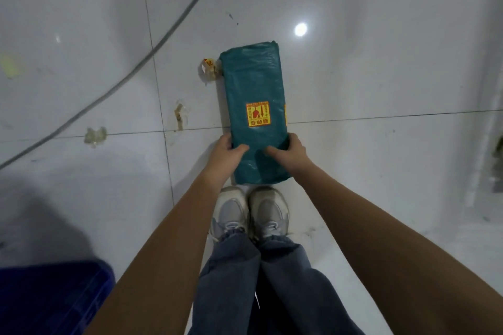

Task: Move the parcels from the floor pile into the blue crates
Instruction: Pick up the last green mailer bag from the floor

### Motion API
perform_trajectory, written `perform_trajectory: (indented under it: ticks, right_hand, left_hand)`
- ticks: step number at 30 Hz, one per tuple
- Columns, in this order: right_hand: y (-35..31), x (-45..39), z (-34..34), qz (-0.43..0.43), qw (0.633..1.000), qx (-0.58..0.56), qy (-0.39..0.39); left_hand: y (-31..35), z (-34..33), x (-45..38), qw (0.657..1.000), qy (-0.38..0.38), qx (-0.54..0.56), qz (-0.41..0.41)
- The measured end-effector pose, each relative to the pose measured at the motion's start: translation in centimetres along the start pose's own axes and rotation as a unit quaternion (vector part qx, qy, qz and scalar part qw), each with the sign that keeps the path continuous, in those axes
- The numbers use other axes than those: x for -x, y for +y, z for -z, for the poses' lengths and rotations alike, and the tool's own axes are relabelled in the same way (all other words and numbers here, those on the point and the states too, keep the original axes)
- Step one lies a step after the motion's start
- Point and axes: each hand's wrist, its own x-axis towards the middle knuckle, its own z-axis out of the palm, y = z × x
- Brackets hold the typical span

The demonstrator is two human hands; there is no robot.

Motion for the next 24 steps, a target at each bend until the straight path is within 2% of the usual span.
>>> perform_trajectory:
  ticks: [4,7,9,12,16,18,21,22,24]
  right_hand:
    - [-0.2,1.1,0.6,-0.048,0.987,-0.152,-0.032]
    - [-0.1,2.7,1.2,-0.049,0.981,-0.184,0.031]
    - [-0.4,4.3,1.8,-0.057,0.974,-0.212,0.059]
    - [-1.9,7.2,3.1,-0.076,0.955,-0.287,0.014]
    - [-5.2,11.4,7.0,-0.094,0.926,-0.366,0.001]
    - [-6.9,13.4,9.7,-0.103,0.914,-0.392,-0.019]
    - [-10.2,17.6,13.6,-0.102,0.923,-0.356,-0.105]
    - [-11.2,19.0,14.7,-0.1,0.93,-0.324,-0.138]
    - [-13.0,21.7,16.6,-0.098,0.945,-0.254,-0.184]
  left_hand:
    - [0.7,0.0,0.5,1.0,-0.001,0.023,0.015]
    - [2.3,0.1,1.9,1.0,-0.009,0.019,0.013]
    - [3.7,-0.1,3.1,0.999,-0.033,-0.024,0.022]
    - [6.2,-0.1,5.1,0.993,-0.047,-0.106,0.012]
    - [9.8,0.4,9.7,0.975,-0.116,-0.183,-0.058]
    - [11.2,1.3,12.5,0.935,-0.134,-0.29,-0.154]
    - [13.1,3.4,16.6,0.831,-0.088,-0.462,-0.298]
    - [13.9,3.8,18.0,0.811,-0.062,-0.478,-0.332]
    - [15.7,4.0,20.5,0.799,-0.026,-0.46,-0.385]
